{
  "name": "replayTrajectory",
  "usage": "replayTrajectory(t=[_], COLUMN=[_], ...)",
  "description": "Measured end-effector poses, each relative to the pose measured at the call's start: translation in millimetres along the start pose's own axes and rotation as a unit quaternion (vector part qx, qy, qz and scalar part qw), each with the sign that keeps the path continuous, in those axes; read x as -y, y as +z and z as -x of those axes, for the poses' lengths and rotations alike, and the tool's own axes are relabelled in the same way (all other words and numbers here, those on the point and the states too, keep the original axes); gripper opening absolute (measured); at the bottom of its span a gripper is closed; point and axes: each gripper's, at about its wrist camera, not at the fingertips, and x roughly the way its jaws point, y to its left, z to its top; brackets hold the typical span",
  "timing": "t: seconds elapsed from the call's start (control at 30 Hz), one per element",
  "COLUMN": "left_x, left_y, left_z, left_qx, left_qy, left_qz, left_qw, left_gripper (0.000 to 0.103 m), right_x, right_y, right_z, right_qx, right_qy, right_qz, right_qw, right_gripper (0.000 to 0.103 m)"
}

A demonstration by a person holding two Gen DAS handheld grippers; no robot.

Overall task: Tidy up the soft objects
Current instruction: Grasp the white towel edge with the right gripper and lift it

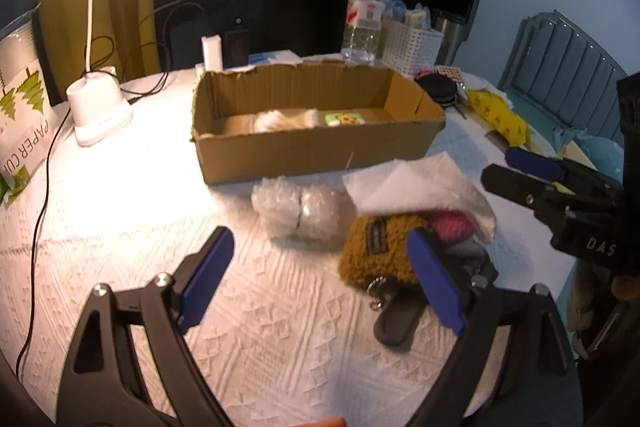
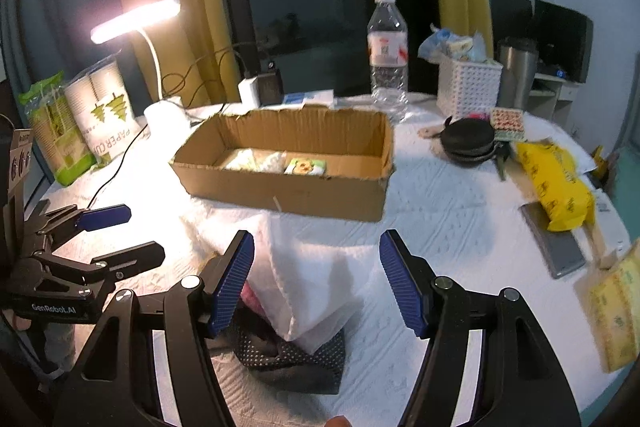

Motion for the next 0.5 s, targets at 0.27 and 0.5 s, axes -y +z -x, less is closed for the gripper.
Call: replayTrajectory(t=[0.27,0.5], left_x=[7.3,22.9], left_y=[-0.1,4.8], left_z=[-3.0,-6.5], left_qx=[-0.006,-0.009], left_qy=[0.002,0.002], left_qz=[-0.009,-0.019], left_qw=[0.9999,0.9998], left_gripper=[0.089,0.089], right_x=[-4.9,11.6], right_y=[-6.6,-7.9], right_z=[-26.3,-21.9], right_qx=[-0.03,-0.022], right_qy=[0.043,0.07], right_qz=[-0.011,-0.039], right_qw=[0.999,0.997], right_gripper=[0.065,0.058])
